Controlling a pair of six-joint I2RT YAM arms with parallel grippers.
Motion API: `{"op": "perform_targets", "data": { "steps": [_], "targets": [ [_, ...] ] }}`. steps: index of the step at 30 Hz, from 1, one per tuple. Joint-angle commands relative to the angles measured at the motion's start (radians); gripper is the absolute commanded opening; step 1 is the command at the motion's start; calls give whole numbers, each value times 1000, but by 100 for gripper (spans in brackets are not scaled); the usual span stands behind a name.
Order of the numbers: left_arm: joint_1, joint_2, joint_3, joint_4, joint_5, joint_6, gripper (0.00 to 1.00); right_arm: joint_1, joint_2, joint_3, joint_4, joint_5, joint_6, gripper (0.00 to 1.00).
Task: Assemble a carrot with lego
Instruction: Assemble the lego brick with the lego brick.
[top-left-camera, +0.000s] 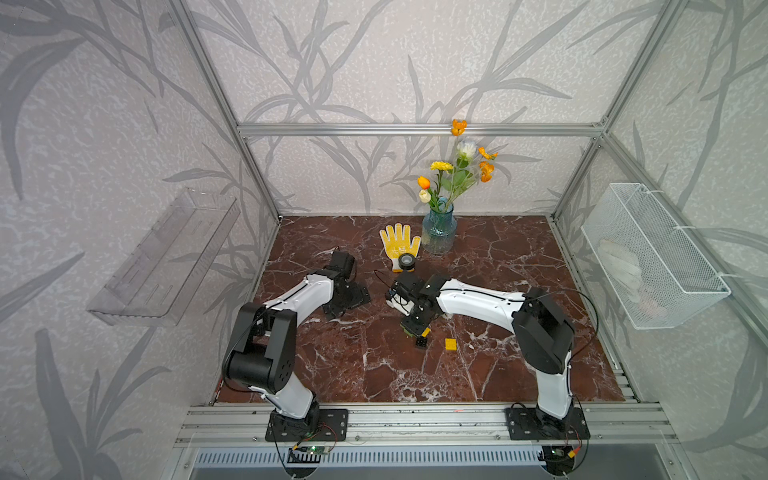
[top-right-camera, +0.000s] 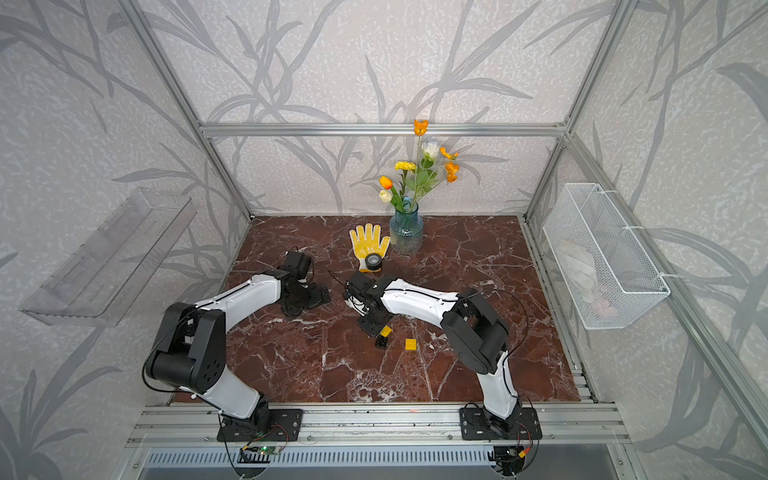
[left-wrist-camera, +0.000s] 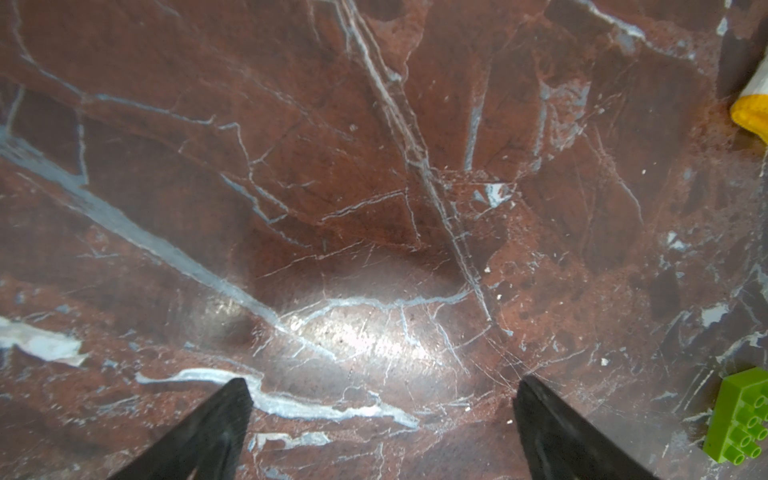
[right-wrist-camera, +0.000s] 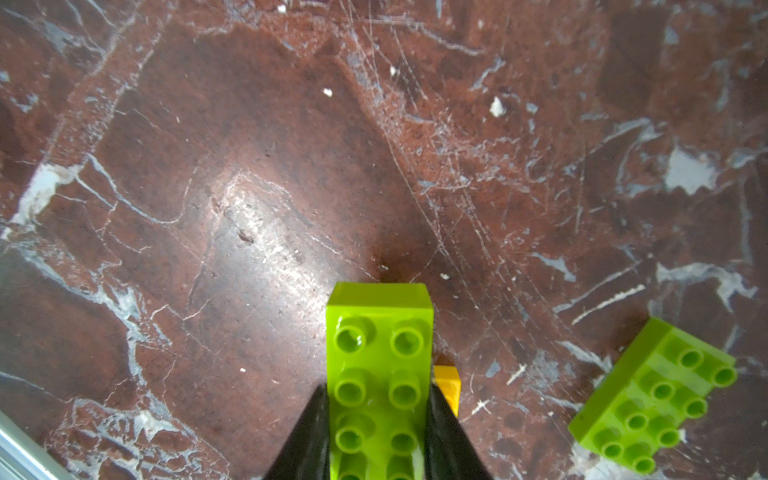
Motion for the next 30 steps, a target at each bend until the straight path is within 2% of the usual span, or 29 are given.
{"op": "perform_targets", "data": {
  "steps": [1,16,28,30],
  "targets": [
    [-4,11,-3,0,0,2,100,7,54,8,-37,1,3,27],
    [-3,12,0,-7,4,11,100,-42,131,111,-180,-153,-68,27],
    [-3,2,-2,-16,1,21,100,-22,149,45,-140,31,-65,27],
    [-4,2,2,-18,2,21,100,-22,155,35,-133,24,-59,27]
  ]
}}
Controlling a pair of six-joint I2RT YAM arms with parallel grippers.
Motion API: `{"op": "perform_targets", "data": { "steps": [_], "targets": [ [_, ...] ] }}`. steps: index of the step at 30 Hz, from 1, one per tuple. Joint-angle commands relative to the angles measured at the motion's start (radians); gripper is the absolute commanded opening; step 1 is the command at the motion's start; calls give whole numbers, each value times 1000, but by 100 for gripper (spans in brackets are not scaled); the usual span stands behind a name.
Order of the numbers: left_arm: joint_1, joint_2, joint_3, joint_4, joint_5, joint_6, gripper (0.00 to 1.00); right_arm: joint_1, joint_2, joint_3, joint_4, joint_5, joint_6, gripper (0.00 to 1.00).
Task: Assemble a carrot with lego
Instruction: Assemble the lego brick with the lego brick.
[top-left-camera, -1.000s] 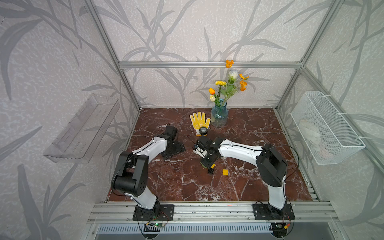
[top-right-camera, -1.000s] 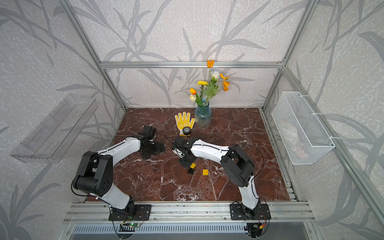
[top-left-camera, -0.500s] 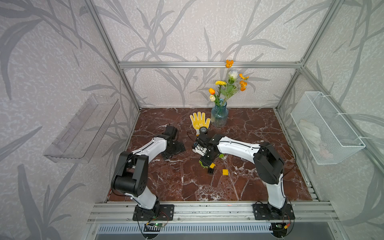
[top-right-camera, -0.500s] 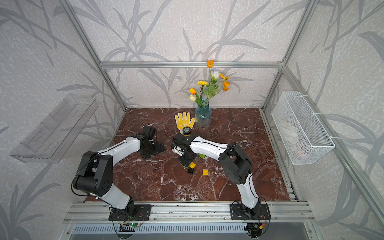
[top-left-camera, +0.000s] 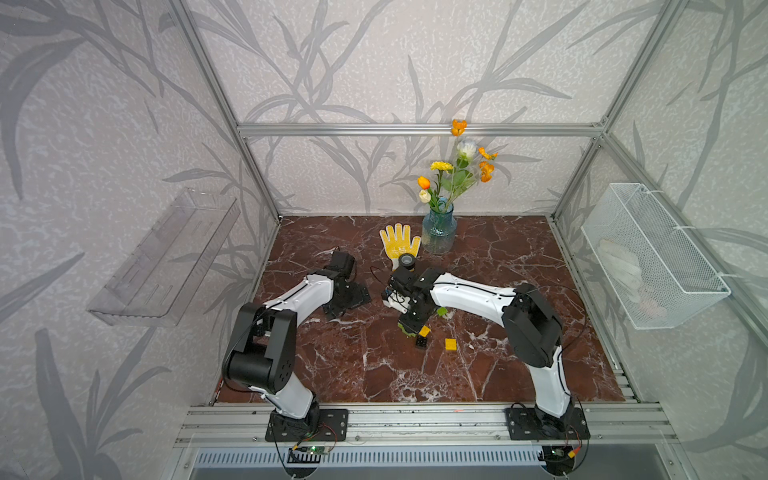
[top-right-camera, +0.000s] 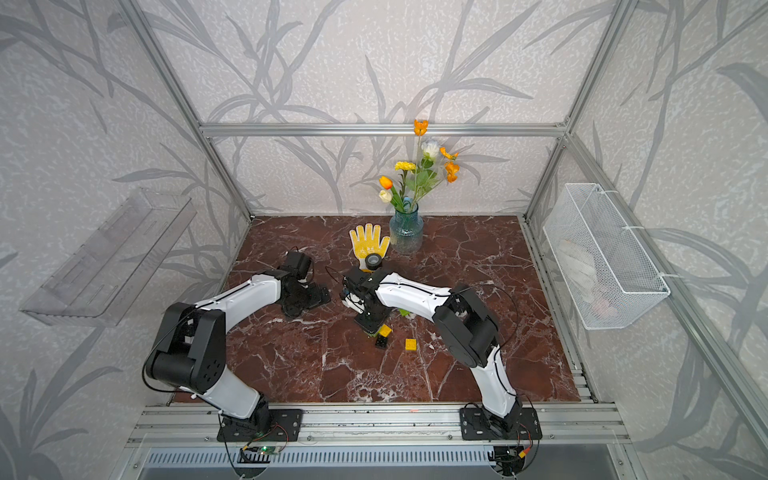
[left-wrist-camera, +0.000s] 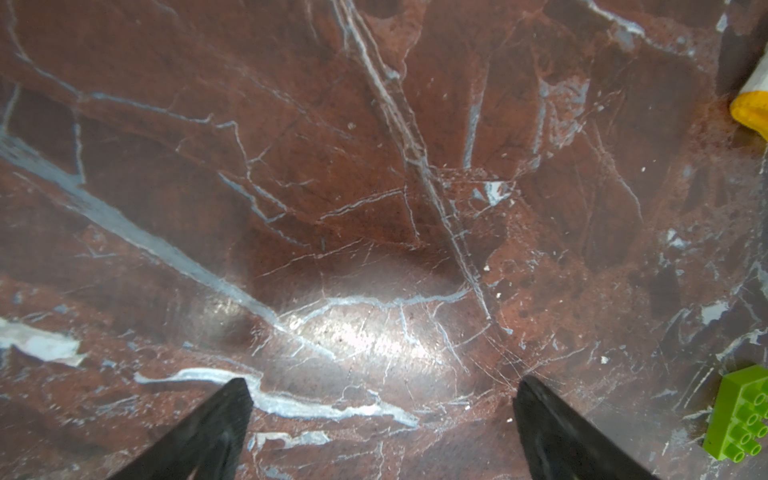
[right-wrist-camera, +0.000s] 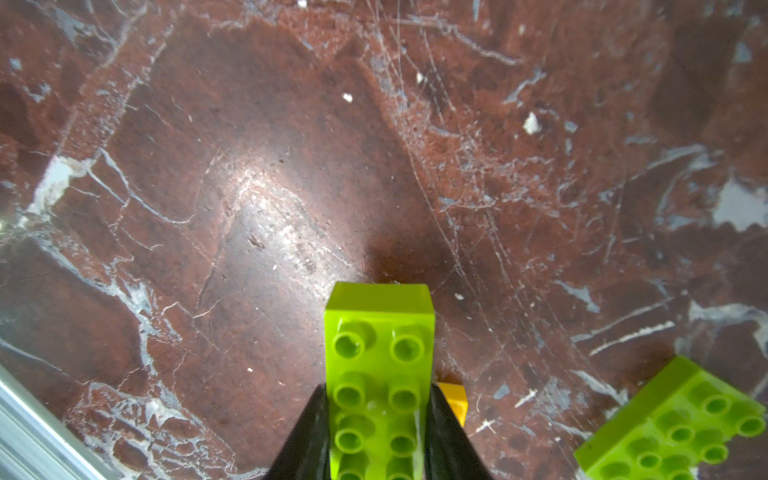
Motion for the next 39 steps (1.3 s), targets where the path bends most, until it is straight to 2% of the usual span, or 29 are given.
{"op": "perform_targets", "data": {
  "steps": [1,5,8,11,18,25,30,35,39],
  "targets": [
    [-4,2,1,-17,0,15,99,-1,76,-76,-38,59,9,27],
    [-4,12,6,-17,4,18,99,-1,82,-106,-4,8,24,27],
    [-4,20,6,-15,8,21,99,-7,105,-92,2,-87,27,27],
    [-5,19,6,-20,9,21,100,-15,120,-63,-9,-128,27,27],
    [-5,-12,-6,-27,-1,13,100,3,185,59,-134,-18,34,27],
    [-5,-29,-17,-31,-11,11,99,31,159,54,-98,38,102,29],
    [-5,-31,-16,-36,-14,10,99,42,114,45,-59,41,112,37],
    [-5,-35,-13,-37,-17,7,100,42,41,12,15,17,101,59],
    [-5,-32,-9,-41,-17,8,100,42,-41,-29,78,5,94,68]
  ]
}}
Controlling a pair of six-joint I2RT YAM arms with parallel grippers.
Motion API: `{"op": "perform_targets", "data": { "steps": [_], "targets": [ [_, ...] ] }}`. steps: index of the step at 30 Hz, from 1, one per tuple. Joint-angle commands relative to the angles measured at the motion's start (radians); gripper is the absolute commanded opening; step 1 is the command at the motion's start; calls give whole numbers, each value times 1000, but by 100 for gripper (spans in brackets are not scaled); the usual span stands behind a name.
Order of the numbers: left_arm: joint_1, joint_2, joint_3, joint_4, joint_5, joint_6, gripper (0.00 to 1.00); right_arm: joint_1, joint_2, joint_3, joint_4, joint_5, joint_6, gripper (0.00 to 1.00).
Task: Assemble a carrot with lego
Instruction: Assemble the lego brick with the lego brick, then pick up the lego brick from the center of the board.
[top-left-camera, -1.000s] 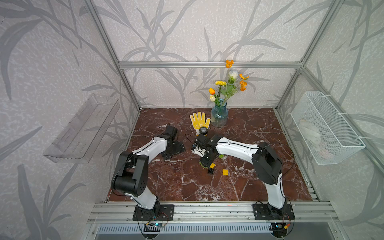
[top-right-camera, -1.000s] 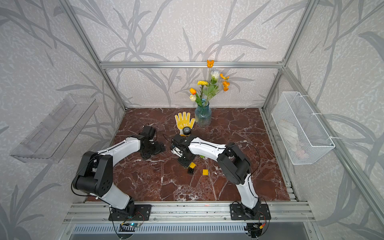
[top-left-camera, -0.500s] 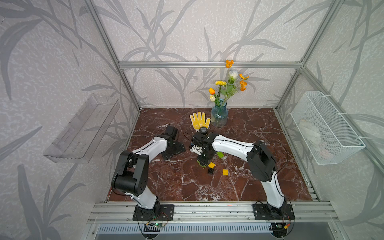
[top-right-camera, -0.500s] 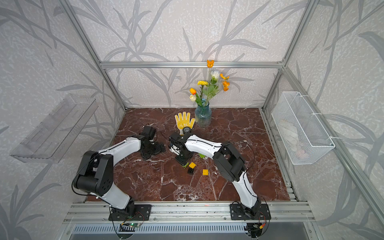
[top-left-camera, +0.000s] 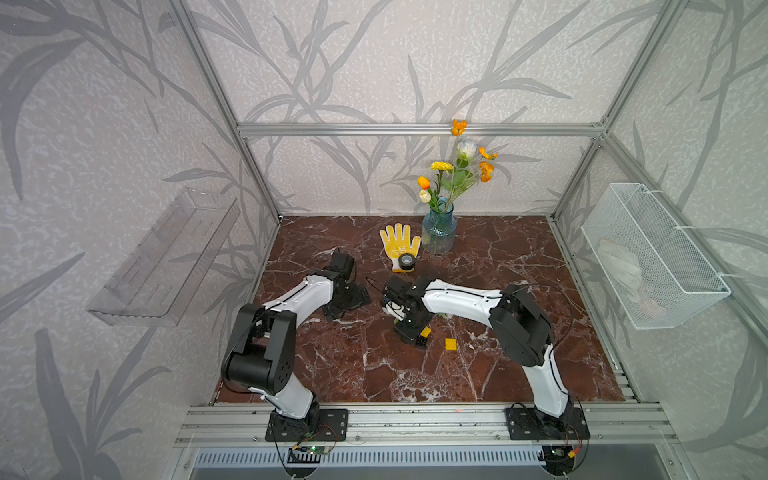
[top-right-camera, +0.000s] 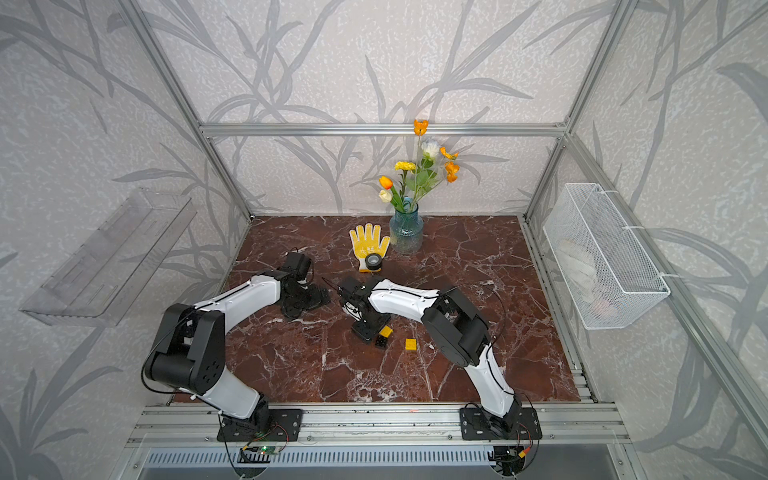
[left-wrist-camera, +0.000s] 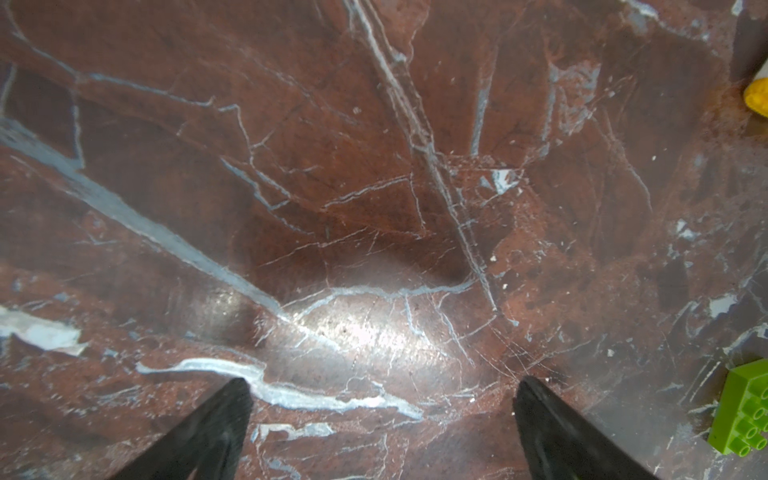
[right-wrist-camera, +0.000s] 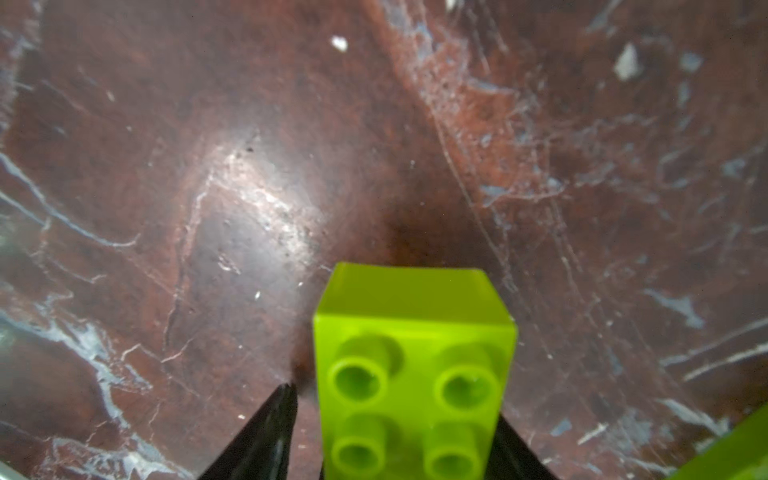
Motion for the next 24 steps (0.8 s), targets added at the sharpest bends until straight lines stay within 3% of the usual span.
{"op": "perform_targets", "data": {
  "steps": [1,5,11,24],
  "targets": [
    [-4,-23,2,-33,-16,8,100,4,-103,-32,68,-12,-6,71],
    [-5,-19,9,-38,-17,9,100,4,-174,-77,84,22,-6,78],
    [-4,-27,16,-54,-22,15,100,2,-251,-193,116,51,-43,78],
    [-4,-24,16,-53,-21,15,100,2,-265,-317,192,27,-79,68]
  ]
}}
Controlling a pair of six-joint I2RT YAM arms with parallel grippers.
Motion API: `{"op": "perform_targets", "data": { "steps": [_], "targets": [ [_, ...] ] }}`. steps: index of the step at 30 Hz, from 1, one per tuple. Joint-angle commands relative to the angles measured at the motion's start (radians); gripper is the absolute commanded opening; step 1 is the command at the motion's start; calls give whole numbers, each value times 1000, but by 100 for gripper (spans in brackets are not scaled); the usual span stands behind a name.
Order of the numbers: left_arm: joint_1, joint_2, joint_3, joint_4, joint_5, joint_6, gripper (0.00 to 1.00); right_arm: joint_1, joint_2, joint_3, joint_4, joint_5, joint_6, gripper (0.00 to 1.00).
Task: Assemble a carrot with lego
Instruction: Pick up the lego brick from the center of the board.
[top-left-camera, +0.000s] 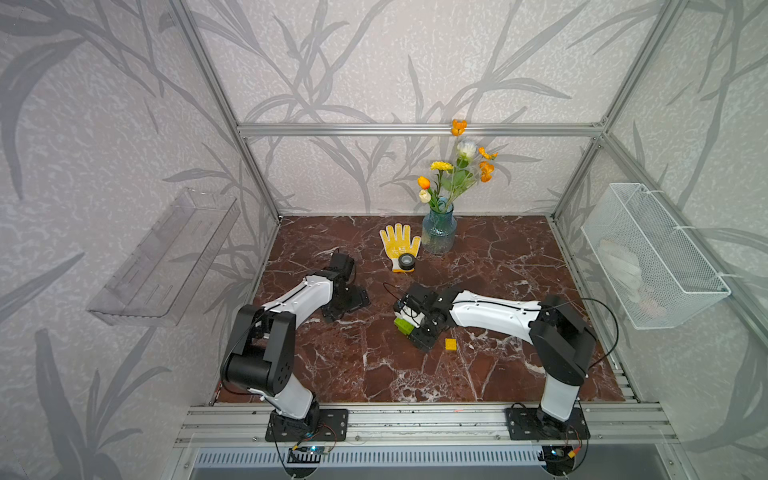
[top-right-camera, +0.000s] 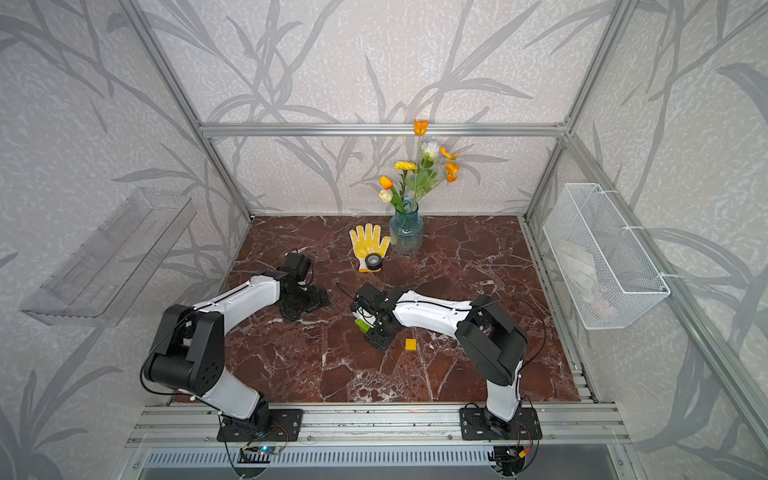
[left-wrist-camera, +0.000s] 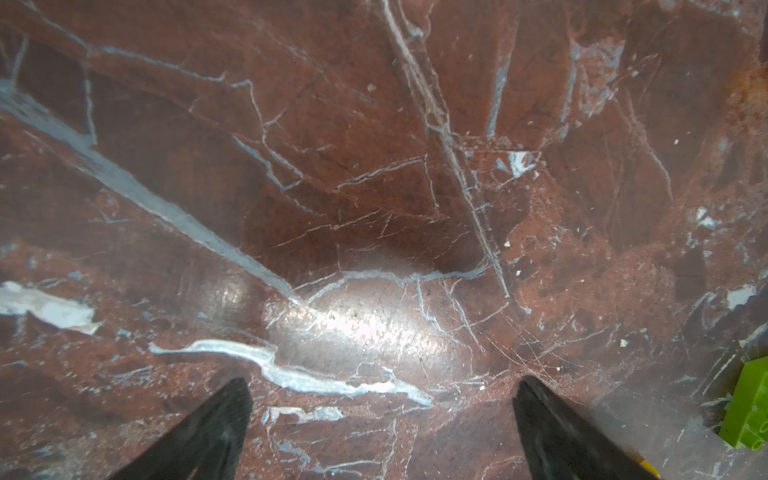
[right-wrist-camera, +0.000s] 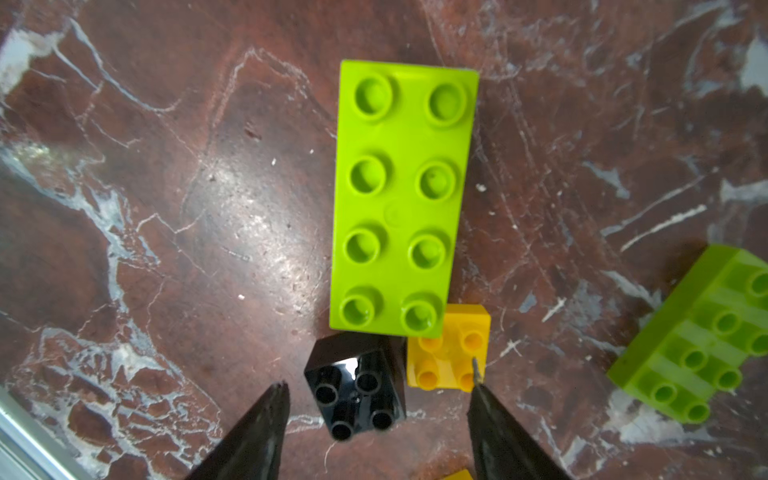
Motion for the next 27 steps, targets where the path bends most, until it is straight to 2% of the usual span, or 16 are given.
{"op": "perform_targets", "data": {
  "steps": [1,14,21,27],
  "targets": [
    [-4,-16,17,-21,-13,15,100,1,-1,-3,27,-5,-11,67],
    [-4,-5,16,-15,-8,16,100,2,16,-29,24,-52,-8,58],
    [-4,-3,21,-19,-8,19,100,3,20,-47,27,-63,-3,56],
    [-5,-1,21,-20,-7,17,100,3,15,-52,34,-57,-5,50]
  ]
}}
